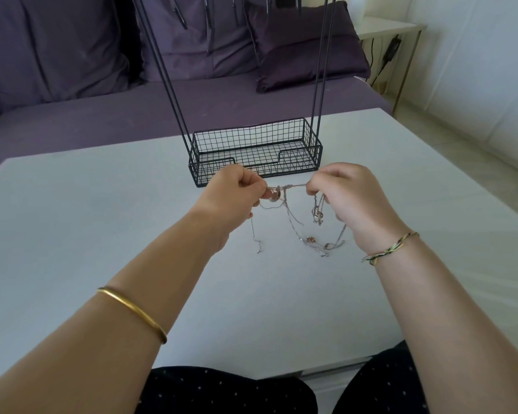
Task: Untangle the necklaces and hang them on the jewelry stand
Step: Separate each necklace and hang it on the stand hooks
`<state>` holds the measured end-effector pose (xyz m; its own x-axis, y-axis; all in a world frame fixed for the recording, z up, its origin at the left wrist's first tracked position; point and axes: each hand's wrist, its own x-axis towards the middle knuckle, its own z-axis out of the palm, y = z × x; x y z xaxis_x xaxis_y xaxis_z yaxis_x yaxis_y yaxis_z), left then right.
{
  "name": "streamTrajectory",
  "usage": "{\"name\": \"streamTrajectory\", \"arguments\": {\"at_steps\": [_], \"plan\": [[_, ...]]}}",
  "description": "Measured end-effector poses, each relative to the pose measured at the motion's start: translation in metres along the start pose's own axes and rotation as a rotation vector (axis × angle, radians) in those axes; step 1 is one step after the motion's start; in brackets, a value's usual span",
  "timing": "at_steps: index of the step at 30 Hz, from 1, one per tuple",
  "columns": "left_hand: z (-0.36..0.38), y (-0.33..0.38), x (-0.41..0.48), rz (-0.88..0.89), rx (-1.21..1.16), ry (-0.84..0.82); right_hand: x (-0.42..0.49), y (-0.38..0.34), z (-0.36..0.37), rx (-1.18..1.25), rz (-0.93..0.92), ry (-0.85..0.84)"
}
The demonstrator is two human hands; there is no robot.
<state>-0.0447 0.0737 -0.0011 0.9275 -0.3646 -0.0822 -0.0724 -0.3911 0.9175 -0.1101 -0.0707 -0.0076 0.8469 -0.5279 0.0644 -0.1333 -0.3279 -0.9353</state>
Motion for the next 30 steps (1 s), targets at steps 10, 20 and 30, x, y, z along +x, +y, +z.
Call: {"name": "streamTrajectory", "arguments": {"at_steps": [10,20,30], "plan": [[0.004,0.002,-0.003,0.165,0.398,-0.013,-0.001,-0.002,0.006,-0.018,-0.099,0.086],[0.005,0.009,-0.001,0.016,0.079,0.095,0.001,-0.002,0.001,0.173,0.149,-0.017],[0.003,0.012,-0.002,-0.081,-0.378,0.081,-0.005,-0.002,0.003,0.13,-0.003,-0.135]]}}
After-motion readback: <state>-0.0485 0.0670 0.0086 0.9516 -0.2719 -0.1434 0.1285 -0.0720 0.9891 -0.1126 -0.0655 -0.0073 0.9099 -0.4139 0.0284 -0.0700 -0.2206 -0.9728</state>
